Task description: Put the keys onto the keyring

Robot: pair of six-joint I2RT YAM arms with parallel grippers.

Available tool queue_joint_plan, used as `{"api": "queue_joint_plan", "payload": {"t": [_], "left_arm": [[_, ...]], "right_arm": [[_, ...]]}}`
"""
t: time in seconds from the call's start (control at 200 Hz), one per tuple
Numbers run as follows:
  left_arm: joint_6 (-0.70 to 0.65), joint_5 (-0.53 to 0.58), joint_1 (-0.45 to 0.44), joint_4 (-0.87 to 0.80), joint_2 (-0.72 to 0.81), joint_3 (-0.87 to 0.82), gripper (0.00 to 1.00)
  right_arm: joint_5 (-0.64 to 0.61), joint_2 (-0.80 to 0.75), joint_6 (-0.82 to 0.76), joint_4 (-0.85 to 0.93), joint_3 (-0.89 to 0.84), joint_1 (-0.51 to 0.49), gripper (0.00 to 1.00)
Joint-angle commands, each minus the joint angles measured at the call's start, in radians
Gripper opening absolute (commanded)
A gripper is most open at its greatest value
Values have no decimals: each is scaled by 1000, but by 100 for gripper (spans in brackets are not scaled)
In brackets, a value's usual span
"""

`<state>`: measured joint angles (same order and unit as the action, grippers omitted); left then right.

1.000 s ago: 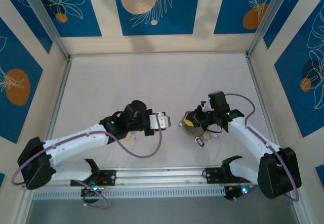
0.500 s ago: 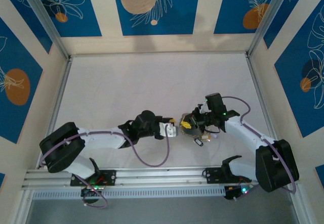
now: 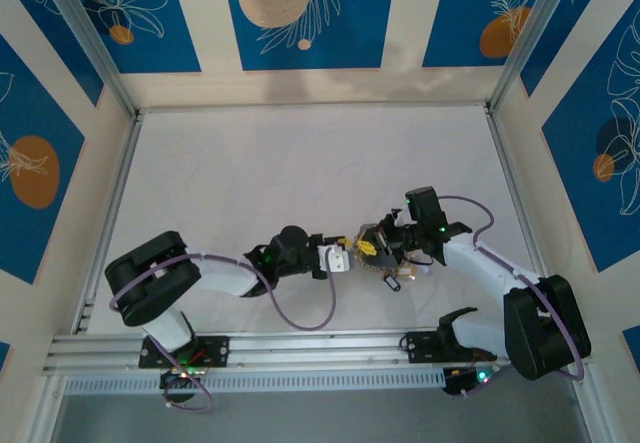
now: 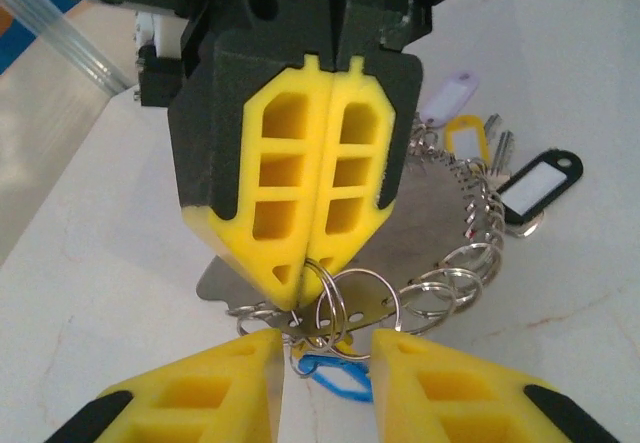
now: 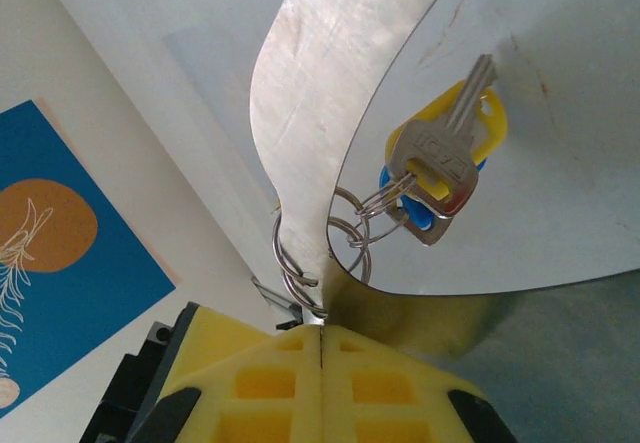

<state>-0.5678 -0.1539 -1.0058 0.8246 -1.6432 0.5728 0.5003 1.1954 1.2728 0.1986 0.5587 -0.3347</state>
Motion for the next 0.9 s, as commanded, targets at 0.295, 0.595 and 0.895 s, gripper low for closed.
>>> {"api": "queue_joint_plan", "payload": {"t": [0.295,0.595,0.895], "left_arm": [[79,55,-7,167,-73,-21,20],[12,44,-10,116,-45,-3,17],[-20,131,-24,120,-41,-2,5]], "right_arm": [[35,-7,51,-17,-28,-18,0],[32,2,75,-47,-36,-25,0],[31,6,114,-89,-56,-35,0]]}}
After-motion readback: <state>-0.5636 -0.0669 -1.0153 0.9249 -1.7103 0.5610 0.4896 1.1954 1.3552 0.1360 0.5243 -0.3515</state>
